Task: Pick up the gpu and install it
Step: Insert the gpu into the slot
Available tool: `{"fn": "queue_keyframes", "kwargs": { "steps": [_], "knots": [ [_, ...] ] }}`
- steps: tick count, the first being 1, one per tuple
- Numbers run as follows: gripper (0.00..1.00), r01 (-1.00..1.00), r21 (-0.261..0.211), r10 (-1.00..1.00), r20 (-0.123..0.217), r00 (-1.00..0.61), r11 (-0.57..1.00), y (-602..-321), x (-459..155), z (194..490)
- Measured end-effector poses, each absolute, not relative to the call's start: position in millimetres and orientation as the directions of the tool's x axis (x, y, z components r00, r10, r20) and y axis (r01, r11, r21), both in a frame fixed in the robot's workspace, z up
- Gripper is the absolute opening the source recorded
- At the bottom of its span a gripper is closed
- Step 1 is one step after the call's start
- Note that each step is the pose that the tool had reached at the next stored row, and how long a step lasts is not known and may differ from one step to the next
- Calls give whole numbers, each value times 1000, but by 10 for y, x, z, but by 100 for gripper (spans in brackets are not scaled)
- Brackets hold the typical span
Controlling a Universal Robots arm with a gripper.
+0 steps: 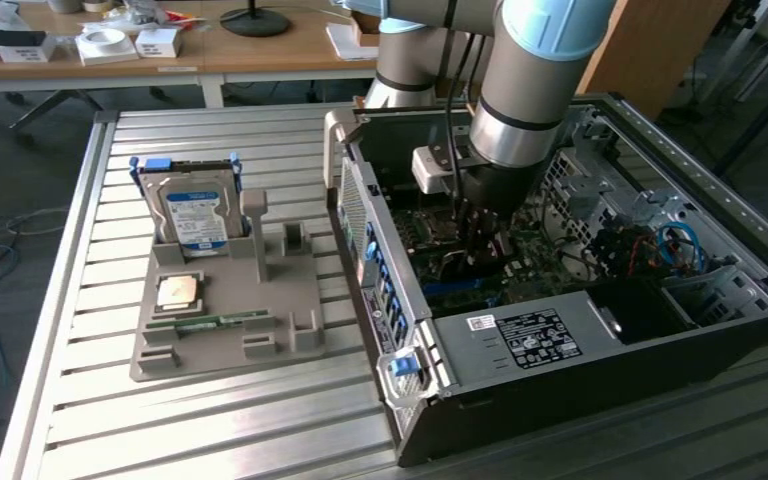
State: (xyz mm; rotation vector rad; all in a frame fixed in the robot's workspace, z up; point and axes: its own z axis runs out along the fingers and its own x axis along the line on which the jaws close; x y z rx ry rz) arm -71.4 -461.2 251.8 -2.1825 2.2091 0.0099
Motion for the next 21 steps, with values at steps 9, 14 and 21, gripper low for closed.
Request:
{"fn": "queue_keyframes", "kwargs": {
  "steps": [9,14,21],
  "knots": [
    [26,-1000,-21,-999,-30,-12,13,-4612,-714,2501],
    [26,-1000,-21,-999,-30,-13,13,-4614,-714,2508],
    [26,-1000,-21,-999,-30,-19,20,-4614,-714,2511]
  ]
}}
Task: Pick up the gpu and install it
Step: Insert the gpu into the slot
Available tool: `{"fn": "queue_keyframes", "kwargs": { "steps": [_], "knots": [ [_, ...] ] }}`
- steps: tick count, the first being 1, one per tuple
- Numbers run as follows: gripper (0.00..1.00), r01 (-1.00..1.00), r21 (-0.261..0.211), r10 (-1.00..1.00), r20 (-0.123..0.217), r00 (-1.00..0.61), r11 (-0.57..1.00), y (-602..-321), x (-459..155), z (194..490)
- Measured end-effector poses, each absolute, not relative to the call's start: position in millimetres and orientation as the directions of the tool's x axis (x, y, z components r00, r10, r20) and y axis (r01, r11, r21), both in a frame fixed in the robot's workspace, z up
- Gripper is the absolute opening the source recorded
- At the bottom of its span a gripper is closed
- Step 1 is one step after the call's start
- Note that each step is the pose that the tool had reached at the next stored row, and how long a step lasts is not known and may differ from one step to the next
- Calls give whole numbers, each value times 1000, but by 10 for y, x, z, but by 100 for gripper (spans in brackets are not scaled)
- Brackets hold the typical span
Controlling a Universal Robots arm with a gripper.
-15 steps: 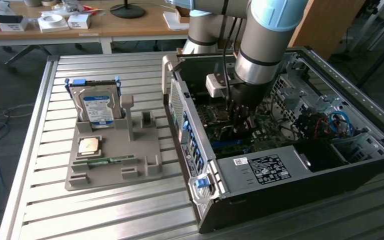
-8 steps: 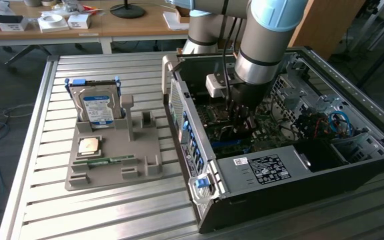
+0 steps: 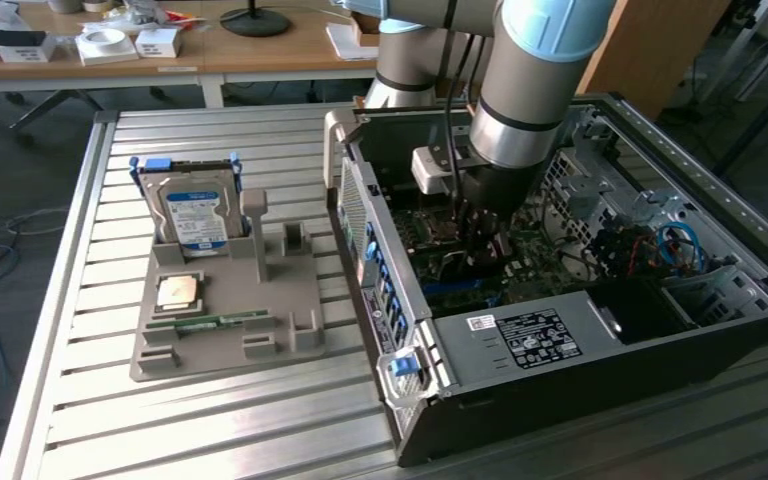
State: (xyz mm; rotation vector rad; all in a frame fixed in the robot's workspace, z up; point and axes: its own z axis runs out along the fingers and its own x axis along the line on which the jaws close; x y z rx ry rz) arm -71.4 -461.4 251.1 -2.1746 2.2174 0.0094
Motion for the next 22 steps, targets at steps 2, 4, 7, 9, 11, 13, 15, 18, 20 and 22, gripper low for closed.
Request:
{"fn": "queue_keyframes", "kwargs": {
  "steps": [2,4,7,9,11,13,15,18,20,22],
  "knots": [
    [26,-1000,-21,-999,-30,-23,23,-4614,-714,2510],
    [26,-1000,-21,-999,-30,-23,23,-4614,-713,2509],
    [26,-1000,-21,-999,-30,-23,23,-4614,-714,2496],
    [26,-1000,-21,-999,-30,-23,23,-4614,-714,2494],
    [26,-1000,-21,-999,-30,-23,23,-4614,-714,2490],
    [26,-1000,-21,-999,-30,-23,23,-4614,-714,2488],
    [26,-1000,-21,-999,-30,-23,23,-4614,-715,2483],
    [26,-1000,-21,-999,-30,-23,23,-4614,-715,2472],
    [26,-1000,-21,-999,-30,-23,23,-4614,-715,2471],
    [26,-1000,-21,-999,-30,-23,23,-4614,-715,2471]
  ]
}}
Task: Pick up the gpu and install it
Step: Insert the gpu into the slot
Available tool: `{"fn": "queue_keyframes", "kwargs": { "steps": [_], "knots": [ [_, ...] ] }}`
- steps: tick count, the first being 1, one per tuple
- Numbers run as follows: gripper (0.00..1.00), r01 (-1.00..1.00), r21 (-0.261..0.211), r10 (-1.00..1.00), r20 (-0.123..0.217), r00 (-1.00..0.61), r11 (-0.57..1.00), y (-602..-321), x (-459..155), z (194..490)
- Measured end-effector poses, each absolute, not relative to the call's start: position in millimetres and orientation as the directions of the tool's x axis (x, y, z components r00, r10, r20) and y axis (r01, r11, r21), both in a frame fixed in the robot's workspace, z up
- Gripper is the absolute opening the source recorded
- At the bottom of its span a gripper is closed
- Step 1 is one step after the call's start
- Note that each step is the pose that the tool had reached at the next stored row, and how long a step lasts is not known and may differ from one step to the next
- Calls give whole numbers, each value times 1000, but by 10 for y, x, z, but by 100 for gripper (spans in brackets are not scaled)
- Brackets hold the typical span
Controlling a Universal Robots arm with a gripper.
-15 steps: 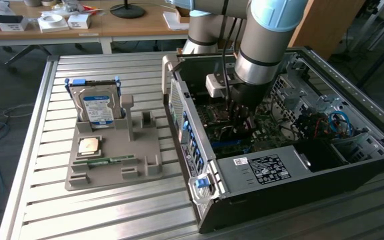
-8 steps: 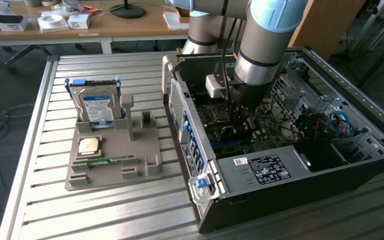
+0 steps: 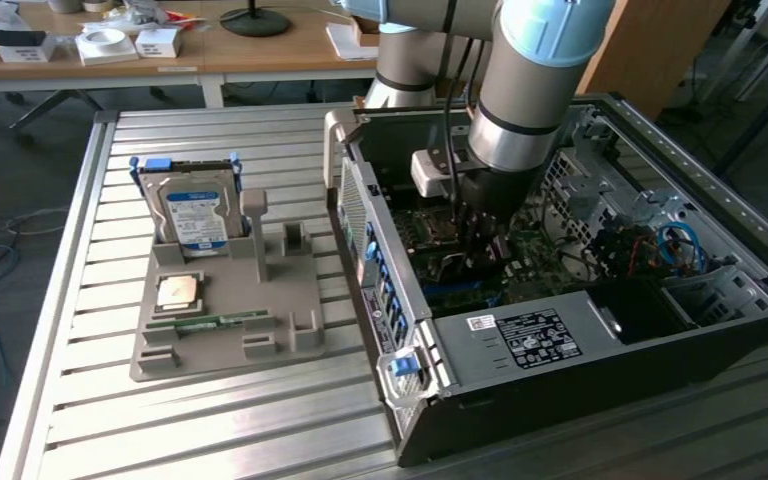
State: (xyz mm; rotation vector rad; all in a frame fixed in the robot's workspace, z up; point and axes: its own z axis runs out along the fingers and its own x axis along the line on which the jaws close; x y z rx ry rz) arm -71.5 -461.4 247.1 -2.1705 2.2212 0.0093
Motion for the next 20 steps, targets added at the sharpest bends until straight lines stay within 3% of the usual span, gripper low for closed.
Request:
{"fn": "queue_keyframes", "kwargs": {
  "steps": [20],
  "knots": [
    [26,-1000,-21,-999,-30,-23,23,-4614,-737,2470]
  ]
}}
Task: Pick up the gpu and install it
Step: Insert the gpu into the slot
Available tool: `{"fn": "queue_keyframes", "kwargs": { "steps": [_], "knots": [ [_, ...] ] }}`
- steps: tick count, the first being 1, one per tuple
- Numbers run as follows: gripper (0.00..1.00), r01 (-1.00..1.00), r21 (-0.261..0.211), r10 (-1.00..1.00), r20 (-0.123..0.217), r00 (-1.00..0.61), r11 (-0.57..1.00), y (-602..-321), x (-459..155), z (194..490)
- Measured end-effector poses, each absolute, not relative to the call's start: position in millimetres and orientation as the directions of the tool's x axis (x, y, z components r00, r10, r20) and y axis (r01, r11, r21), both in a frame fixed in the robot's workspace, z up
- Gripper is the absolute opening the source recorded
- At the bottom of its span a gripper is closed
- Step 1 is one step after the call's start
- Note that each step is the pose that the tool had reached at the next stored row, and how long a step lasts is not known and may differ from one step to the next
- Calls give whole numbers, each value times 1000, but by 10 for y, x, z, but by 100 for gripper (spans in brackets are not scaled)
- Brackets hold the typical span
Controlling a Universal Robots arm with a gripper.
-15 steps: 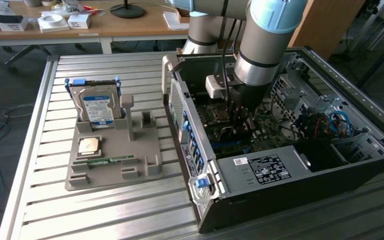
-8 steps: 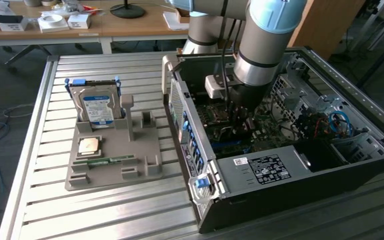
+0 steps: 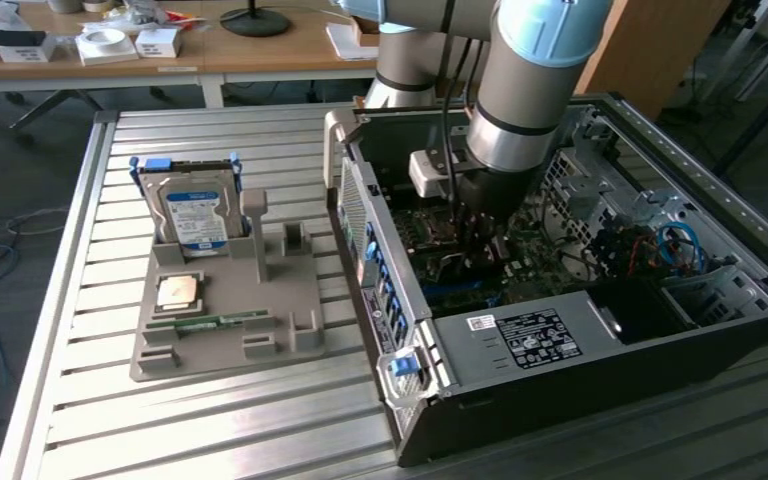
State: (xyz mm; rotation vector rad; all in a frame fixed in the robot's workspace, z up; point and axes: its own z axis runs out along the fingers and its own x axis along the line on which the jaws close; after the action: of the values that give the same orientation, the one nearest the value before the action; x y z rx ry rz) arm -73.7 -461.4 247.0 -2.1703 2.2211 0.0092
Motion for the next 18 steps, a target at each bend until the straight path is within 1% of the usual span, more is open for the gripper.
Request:
{"fn": "queue_keyframes", "kwargs": {
  "steps": [9,11,12,18],
  "knots": [
    [26,-1000,-21,-999,-30,-23,23,-4614,-740,2470],
    [27,-1000,-21,-999,-30,-23,24,-4614,-741,2470],
    [33,-1000,-21,-999,-30,-23,24,-4614,-741,2470],
    [33,-1000,-21,-999,-30,-23,23,-4614,-740,2523]
  ]
}}
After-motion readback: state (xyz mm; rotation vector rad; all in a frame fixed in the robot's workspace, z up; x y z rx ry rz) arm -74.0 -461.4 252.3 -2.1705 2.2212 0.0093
